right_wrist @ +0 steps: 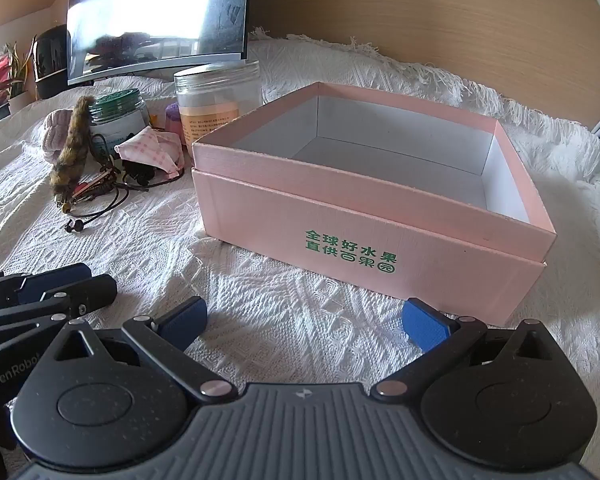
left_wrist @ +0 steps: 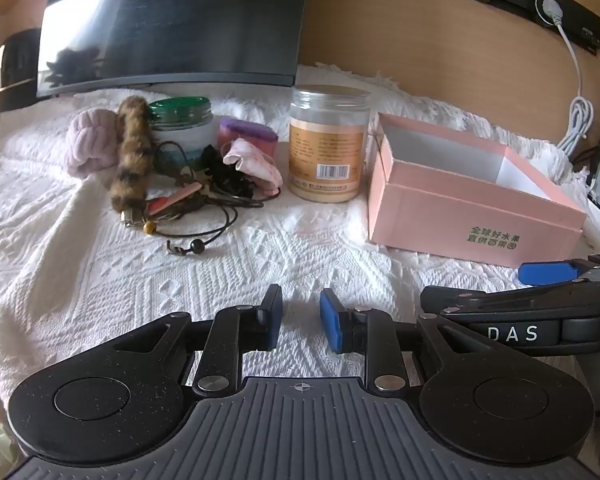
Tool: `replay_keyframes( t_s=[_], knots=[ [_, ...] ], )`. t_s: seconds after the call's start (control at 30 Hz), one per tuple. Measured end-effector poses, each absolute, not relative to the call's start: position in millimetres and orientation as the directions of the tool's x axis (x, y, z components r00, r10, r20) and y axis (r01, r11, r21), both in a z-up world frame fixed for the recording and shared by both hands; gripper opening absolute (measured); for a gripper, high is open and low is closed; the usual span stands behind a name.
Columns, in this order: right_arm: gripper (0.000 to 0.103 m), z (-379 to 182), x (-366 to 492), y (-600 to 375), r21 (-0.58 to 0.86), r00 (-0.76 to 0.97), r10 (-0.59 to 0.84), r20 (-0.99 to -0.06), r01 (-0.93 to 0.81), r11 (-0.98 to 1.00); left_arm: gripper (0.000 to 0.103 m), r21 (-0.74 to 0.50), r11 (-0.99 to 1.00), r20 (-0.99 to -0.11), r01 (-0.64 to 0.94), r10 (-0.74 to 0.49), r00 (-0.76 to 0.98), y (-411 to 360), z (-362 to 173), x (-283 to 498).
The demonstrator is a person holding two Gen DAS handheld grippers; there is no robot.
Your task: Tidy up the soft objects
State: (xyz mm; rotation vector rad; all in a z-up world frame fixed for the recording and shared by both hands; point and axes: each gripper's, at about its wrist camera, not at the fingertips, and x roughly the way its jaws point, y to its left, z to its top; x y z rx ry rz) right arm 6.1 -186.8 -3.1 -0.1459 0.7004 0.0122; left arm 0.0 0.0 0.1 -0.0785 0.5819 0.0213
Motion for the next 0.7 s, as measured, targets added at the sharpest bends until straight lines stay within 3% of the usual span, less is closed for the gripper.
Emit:
replay_keyframes(
  t_s=[0.7],
  knots=[
    [0.103,-3.1,6.1,-186.6,-0.130,0.765,-0.038,-0.643,-0.060,0.990,0.027,-0.065,0.997,-0.545,-0.042,0.000,0.838,-0.4,0.0,-0.1]
  ],
)
